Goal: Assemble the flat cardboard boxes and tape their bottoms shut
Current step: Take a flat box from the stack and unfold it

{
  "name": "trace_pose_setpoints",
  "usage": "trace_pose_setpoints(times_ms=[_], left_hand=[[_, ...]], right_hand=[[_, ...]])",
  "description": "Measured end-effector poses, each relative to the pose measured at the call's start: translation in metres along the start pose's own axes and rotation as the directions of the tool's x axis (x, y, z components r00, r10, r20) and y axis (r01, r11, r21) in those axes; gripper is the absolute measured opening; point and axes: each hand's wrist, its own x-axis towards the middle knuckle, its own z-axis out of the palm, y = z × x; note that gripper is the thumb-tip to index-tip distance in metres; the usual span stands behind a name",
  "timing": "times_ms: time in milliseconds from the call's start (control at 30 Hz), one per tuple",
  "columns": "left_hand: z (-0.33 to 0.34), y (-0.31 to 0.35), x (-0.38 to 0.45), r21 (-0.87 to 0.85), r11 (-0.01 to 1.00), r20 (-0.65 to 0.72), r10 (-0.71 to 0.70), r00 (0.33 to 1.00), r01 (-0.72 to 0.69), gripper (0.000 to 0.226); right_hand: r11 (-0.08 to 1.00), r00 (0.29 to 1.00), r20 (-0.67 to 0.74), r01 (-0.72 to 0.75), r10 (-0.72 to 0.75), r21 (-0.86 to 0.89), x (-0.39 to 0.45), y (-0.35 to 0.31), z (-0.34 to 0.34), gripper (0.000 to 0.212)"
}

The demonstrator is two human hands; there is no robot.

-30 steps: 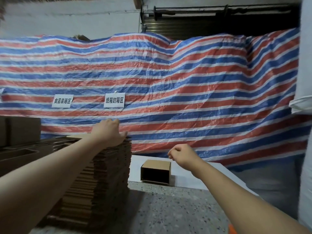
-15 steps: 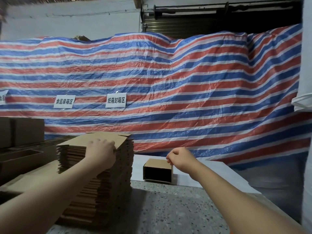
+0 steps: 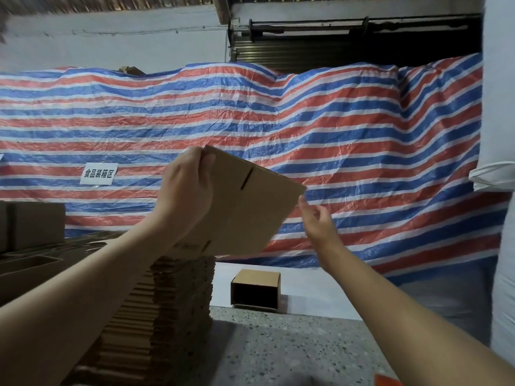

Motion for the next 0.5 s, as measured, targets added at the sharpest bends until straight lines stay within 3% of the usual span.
trace_pose_setpoints(times_ms=[100, 300, 500], left_hand=[[0.006, 0.012, -0.006, -0.126, 0.976, 0.117, -0.163, 0.980, 0.177, 0.030], [0.026, 0.009, -0.027, -0.341, 0.820, 0.298, -0.369, 0.880, 0.459, 0.031], [0.051, -0.004, -0.072, -0.287, 0.592, 0.528, -0.558, 0.640, 0.753, 0.038]], right_hand=[[0.985, 0.998, -0.062, 0.016, -0.006, 0.173, -0.001, -0.007, -0.016, 0.090], [0.982, 0.985, -0.157, 0.094, -0.068, 0.164, -0.008, 0.002, -0.049, 0.053], [0.997, 0.983, -0.181, 0.036, -0.023, 0.072, -0.036, 0.031, -0.065, 0.055]])
